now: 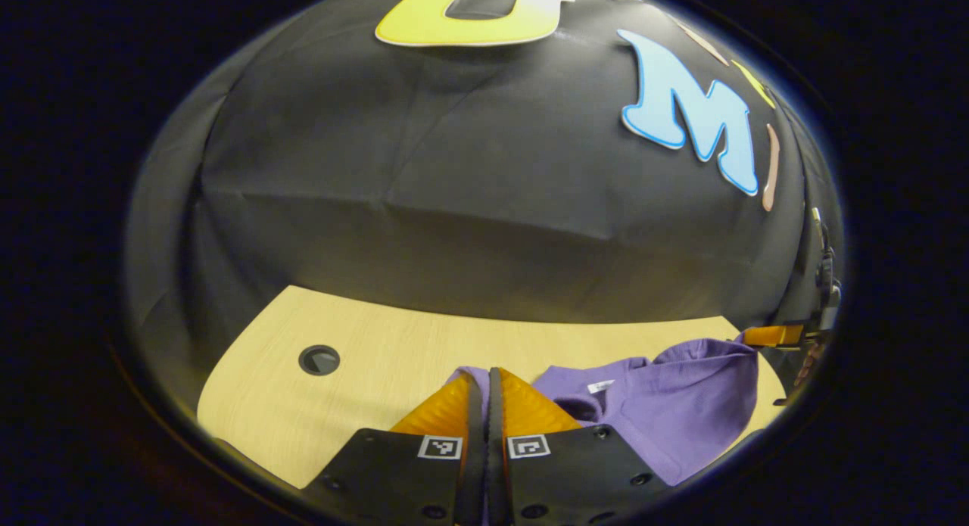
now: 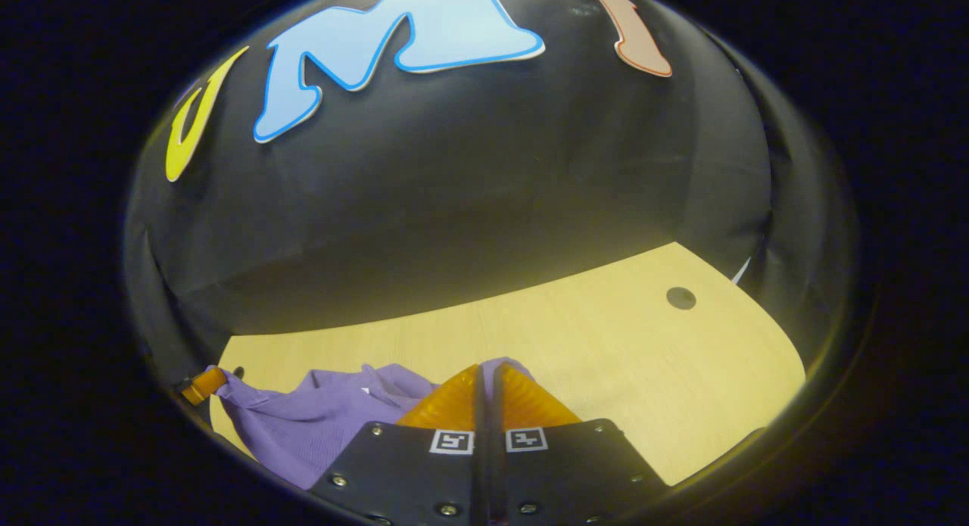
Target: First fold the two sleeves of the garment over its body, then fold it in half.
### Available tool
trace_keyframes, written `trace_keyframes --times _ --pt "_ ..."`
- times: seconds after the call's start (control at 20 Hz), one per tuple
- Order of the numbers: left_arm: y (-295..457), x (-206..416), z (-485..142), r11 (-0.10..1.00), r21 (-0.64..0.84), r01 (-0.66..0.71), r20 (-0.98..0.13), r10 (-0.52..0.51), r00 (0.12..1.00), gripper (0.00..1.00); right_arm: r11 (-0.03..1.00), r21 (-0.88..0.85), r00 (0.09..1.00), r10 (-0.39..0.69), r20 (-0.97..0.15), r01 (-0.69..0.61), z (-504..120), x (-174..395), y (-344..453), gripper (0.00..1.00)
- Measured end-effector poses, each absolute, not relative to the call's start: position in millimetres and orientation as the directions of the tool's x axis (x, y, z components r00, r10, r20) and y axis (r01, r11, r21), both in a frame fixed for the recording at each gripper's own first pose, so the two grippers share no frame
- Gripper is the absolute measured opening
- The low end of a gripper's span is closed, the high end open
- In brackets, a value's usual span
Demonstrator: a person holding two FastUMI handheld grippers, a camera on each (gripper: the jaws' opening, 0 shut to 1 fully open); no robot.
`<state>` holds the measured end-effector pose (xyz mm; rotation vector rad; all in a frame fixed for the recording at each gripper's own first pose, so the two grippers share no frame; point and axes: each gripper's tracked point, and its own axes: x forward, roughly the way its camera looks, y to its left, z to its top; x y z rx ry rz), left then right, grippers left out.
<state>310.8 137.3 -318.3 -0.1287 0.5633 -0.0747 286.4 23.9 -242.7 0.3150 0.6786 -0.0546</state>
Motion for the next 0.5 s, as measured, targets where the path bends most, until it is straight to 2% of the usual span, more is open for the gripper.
trace_keyframes --times 0.3,0.5 --pt "146.0 309.6 -344.4 0.992 -0.129 0.011 -0.563 -0.083 0.822 0.07 0.96 0.207 0.749 -0.006 -0.663 0.19 -258.3 286.0 25.2 0.05" --pt "138.3 310.5 -336.1 0.991 -0.126 0.031 -0.551 -0.096 0.829 0.13 0.967 0.169 0.741 -0.028 -0.671 0.19 -260.4 285.0 30.8 0.09"
